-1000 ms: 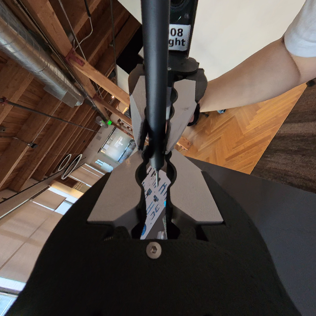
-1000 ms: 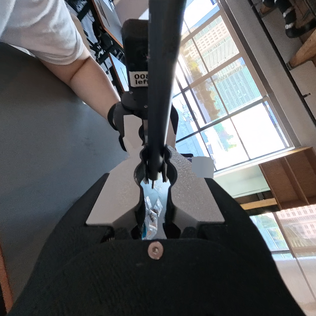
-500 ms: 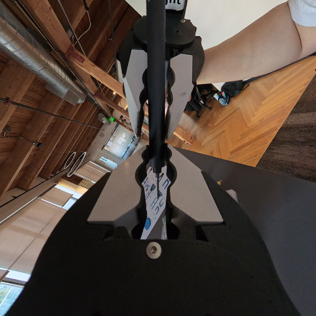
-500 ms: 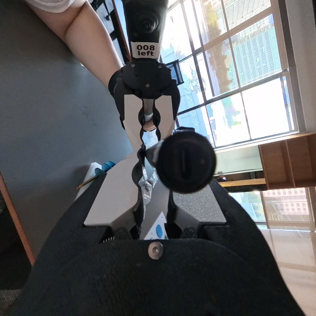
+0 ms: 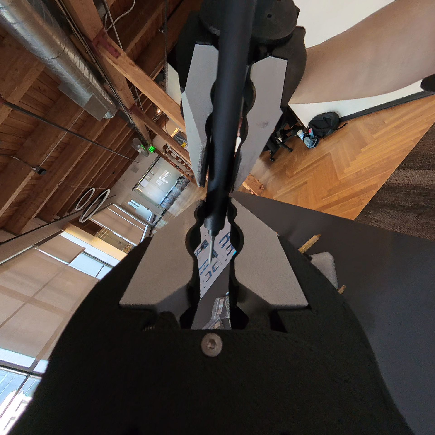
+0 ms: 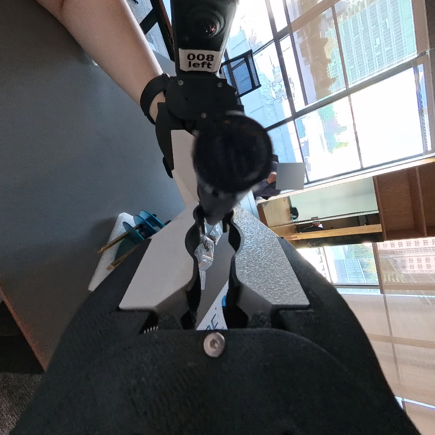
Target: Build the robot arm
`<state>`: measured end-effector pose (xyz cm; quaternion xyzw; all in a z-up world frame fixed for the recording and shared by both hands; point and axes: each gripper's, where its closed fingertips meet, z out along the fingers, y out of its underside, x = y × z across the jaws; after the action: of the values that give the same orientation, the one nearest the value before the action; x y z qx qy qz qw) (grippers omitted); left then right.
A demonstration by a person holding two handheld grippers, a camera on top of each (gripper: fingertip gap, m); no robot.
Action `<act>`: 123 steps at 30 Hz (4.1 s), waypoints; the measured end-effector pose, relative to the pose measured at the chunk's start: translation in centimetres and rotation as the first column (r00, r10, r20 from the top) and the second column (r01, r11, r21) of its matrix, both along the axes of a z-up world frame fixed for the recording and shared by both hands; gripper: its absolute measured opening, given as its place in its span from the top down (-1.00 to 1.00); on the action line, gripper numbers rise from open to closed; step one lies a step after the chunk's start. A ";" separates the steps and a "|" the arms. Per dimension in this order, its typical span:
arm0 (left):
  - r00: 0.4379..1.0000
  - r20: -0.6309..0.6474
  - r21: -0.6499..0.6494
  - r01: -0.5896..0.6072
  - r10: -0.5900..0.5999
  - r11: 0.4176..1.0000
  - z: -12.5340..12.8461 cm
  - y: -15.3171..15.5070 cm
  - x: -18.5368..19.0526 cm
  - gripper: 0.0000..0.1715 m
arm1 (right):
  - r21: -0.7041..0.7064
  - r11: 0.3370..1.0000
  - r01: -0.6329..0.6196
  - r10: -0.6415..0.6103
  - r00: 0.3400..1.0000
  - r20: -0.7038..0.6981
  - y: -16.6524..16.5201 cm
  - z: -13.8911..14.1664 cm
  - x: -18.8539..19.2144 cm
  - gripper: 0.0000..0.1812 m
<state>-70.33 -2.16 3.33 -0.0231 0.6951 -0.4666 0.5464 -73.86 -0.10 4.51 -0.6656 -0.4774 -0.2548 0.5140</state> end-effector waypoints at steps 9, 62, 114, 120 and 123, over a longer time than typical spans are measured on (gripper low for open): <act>0.991 0.067 0.083 -0.121 0.116 0.989 -0.8 1.7 1.3 0.82 | -0.005 0.999 -0.048 0.048 0.999 0.021 1.4 -0.4 -0.1 0.83; 0.991 0.120 0.090 -0.076 0.065 0.993 -0.6 0.7 -0.4 0.82 | 0.206 0.973 -0.104 0.098 0.994 0.040 1.4 0.4 -2.0 0.73; 0.996 -0.027 0.104 0.091 -0.088 0.990 -1.3 -1.8 -2.3 0.82 | 0.171 0.956 -0.239 0.263 0.955 -0.134 -1.0 0.0 -3.6 0.83; 0.994 -0.052 0.097 0.100 -0.095 0.990 -1.3 -1.7 -2.2 0.83 | 0.166 0.958 -0.232 0.256 0.957 -0.138 -0.9 0.0 -3.5 0.83; 0.990 -0.106 0.071 0.098 -0.090 0.993 -1.3 -0.9 -1.6 0.82 | 0.133 0.968 -0.215 0.242 0.940 -0.243 -0.1 0.2 -2.8 0.83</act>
<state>-71.93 -3.10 2.01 0.0066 0.7399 -0.4630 0.4880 -76.67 -0.25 4.75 -0.6053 -0.4669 -0.1296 0.6316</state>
